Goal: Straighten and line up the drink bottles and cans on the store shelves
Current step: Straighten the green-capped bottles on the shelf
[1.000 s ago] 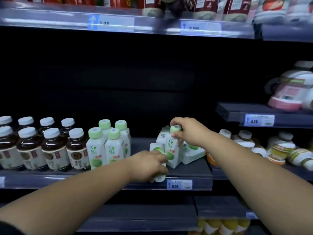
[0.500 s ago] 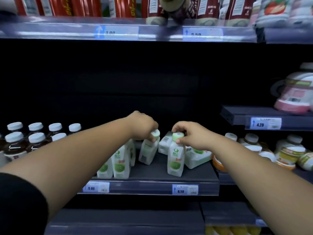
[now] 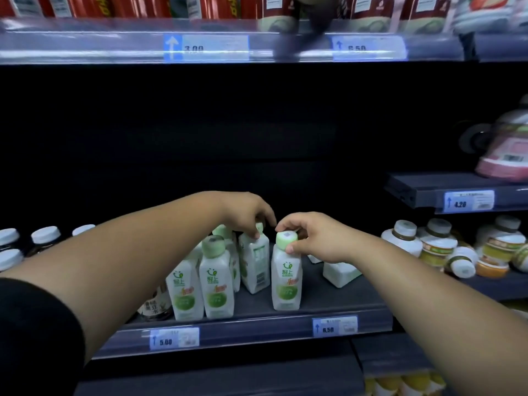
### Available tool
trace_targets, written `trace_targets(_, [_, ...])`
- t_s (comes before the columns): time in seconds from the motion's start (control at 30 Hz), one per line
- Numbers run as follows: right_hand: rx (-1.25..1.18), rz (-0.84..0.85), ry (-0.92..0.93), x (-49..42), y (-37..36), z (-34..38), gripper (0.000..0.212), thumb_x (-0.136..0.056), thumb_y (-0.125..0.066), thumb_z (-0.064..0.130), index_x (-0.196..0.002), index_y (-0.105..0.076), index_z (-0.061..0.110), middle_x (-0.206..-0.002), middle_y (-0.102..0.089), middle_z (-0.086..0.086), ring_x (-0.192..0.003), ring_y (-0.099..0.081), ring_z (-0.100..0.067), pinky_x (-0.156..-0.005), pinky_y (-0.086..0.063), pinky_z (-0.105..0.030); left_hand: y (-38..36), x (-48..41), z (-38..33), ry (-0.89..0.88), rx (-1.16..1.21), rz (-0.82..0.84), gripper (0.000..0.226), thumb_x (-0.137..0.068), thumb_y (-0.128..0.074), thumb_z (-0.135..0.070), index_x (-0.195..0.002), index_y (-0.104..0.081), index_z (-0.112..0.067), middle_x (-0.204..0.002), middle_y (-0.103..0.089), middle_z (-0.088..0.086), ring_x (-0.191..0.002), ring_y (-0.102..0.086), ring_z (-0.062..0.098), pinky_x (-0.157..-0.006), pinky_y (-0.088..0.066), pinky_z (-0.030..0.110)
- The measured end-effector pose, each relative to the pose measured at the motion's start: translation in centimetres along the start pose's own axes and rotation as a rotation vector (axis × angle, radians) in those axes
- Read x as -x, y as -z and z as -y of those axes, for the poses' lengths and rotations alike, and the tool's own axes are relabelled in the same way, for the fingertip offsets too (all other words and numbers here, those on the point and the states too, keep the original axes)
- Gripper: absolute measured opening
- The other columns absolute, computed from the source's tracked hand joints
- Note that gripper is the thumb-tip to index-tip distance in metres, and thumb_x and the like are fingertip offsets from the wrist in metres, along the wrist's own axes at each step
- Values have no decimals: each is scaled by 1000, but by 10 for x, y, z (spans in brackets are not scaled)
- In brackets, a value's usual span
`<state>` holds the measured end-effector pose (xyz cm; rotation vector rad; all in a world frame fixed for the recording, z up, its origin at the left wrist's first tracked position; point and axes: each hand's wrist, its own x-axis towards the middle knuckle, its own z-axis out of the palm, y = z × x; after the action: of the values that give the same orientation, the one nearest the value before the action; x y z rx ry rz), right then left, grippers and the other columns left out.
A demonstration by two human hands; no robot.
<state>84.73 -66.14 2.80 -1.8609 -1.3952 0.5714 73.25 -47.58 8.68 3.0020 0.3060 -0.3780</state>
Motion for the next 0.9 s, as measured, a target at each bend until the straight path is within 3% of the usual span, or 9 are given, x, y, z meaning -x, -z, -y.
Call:
trace_targets(0.07, [17, -11, 12, 0, -1, 1, 33, -80, -77, 19, -99, -67, 44, -103, -68, 14, -95, -68, -19, -78, -60, -51, -3, -5, -2, -5, -61, -57, 31, -87, -69, -43, -115, -66, -31, -98, -60, -16, -96, -58, 10, -76, -46, 28])
trace_targets(0.2, [56, -38, 38, -1, -4, 5, 34, -82, -78, 16, -99, -67, 44, -102, -68, 18, -94, -66, -5, -82, -57, -31, -6, -11, 3, -17, -42, -137, 39, -82, -70, -55, -111, -66, -29, -96, -62, -13, -88, -58, 8, -72, -46, 27])
trace_targets(0.47, [-16, -36, 18, -3, -7, 9, 36, -83, -77, 8, -109, -68, 32, -104, -67, 10, -97, -67, -10, -85, -57, -32, -2, 1, 18, -57, 33, -85, 43, -79, -80, -28, -119, -65, -35, -97, -59, -23, -95, -57, 3, -79, -46, 25])
trace_targets(0.67, [-28, -28, 15, -1, -11, 11, 35, -85, -75, 5, -111, -68, 27, -92, -67, 17, -72, -62, 12, -58, -45, -7, -2, -1, 15, -54, -24, -99, 44, -78, -80, -30, -120, -65, -33, -103, -61, -17, -96, -56, 7, -80, -45, 27])
trace_targets(0.9, [-18, -40, 19, -2, -12, 8, 35, -86, -74, 5, -112, -67, 28, -96, -65, 13, -67, -60, 13, -51, -41, -5, 0, 5, 20, -34, -12, -58, 42, -80, -79, -28, -119, -65, -31, -107, -64, -13, -98, -59, 9, -82, -48, 28])
